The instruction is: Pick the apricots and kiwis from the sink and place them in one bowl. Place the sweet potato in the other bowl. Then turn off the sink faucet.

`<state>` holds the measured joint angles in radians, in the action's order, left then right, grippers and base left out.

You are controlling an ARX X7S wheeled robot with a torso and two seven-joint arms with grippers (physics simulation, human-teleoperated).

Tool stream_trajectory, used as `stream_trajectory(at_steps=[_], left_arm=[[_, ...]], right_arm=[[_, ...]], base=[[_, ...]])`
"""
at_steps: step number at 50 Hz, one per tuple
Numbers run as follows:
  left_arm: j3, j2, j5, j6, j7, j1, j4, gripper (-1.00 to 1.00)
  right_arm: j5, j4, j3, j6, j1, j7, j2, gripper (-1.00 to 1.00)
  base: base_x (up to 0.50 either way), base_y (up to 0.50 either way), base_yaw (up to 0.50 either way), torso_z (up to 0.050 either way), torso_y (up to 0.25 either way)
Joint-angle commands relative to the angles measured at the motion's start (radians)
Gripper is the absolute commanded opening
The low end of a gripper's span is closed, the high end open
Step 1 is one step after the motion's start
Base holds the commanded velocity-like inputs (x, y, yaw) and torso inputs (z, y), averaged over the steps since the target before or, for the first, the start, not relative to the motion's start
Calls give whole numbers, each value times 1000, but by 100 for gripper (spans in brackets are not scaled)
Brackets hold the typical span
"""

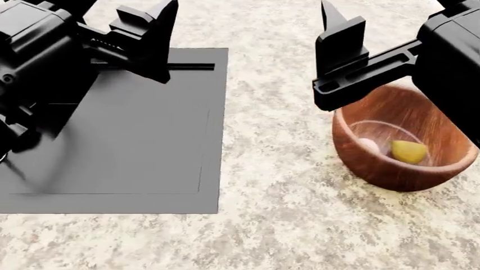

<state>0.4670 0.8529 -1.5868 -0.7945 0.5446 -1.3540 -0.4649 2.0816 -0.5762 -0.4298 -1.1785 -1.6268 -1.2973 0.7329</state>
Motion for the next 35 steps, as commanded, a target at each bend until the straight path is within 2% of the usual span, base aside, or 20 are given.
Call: stream_trajectory(at_steps=[1, 16, 35], left_arm=[[10, 8, 16, -17, -3, -14, 9, 100], [14, -6, 71, 17, -30, 27, 57, 100], [7, 3, 55, 19, -23, 35, 46, 100]], right_arm=[[21, 21, -34, -9, -35, -7, 6, 100], [-16, 16, -14, 10, 9, 28, 10, 100], [-28, 14, -24, 19, 18, 46, 7, 100]], base=[[-1, 500, 0, 0, 0], [-1, 500, 0, 0, 0], [-1, 500, 0, 0, 0]])
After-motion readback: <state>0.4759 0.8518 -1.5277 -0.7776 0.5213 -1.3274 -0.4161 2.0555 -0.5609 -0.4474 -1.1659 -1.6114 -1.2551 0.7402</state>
